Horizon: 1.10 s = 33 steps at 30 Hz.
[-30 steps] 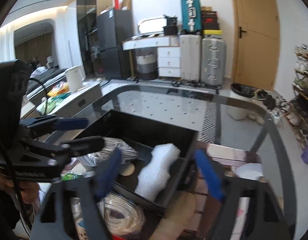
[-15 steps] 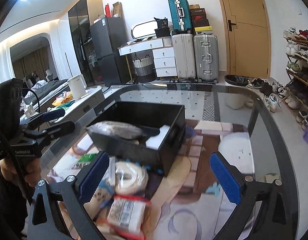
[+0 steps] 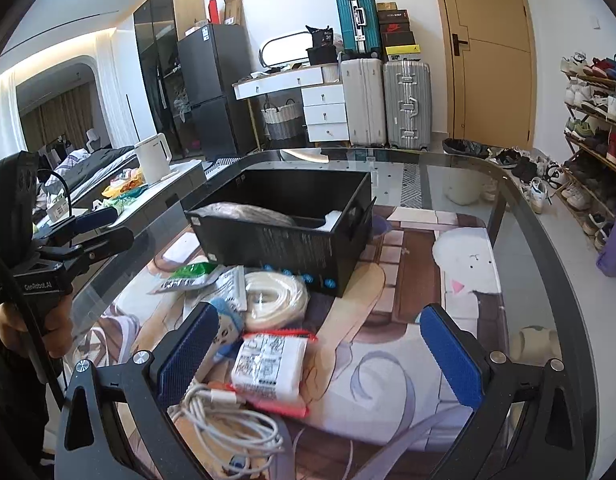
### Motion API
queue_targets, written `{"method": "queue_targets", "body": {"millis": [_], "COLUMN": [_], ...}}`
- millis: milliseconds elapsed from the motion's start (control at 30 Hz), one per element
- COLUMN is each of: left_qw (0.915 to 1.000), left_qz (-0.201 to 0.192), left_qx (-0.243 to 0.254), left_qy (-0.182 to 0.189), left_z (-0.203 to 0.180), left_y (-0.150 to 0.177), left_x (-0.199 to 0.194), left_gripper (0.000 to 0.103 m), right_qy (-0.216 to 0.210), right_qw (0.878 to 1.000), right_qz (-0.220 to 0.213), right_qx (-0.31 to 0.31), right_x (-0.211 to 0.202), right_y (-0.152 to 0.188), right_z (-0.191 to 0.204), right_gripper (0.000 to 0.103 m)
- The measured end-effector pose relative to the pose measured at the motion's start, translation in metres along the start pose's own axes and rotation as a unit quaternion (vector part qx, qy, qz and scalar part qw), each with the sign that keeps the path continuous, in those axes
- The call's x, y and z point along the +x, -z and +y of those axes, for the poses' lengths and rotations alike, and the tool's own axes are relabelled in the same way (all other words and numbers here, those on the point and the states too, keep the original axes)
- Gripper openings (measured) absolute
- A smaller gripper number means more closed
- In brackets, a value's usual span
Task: Organize soft objects
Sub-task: 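Move the right tool back over the coiled white cable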
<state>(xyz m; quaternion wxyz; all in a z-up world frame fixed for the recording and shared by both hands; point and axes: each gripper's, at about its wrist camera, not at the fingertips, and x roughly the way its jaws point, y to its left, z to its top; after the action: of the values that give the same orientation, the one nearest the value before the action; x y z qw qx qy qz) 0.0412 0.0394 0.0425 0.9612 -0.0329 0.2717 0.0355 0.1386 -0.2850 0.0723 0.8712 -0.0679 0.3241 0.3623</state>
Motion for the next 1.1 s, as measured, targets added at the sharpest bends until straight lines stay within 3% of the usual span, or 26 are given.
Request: {"method": "queue_targets", "body": {"millis": [500, 800, 1100], "left_qw": [0.9999, 0.9999, 0.9999], "left_qz": [0.008, 0.008, 0.013], "left_qx": [-0.009, -0.006, -0.007], "left_qy": [0.002, 0.003, 0.003], "left_z": [-0.003, -0.004, -0.004], "left_y": [0.011, 0.012, 0.013], "left_x": [-0.008, -0.008, -0.006], "left_gripper": [0.103, 0.103, 0.103], "right_qy": [-0.027, -0.053, -0.038], "right_qw": [0.999, 0.995, 0.992], "right_qz": [0.036, 0.063, 0.09], "right_qx": [-0.003, 0.063, 0.079], "right_x": [-0.005, 0.005, 0.016], "right_y": [0.027, 0.039, 0.043], "right_z": [0.03, 0.027, 0.032], "right_gripper": [0.102, 0.102, 0.102]}}
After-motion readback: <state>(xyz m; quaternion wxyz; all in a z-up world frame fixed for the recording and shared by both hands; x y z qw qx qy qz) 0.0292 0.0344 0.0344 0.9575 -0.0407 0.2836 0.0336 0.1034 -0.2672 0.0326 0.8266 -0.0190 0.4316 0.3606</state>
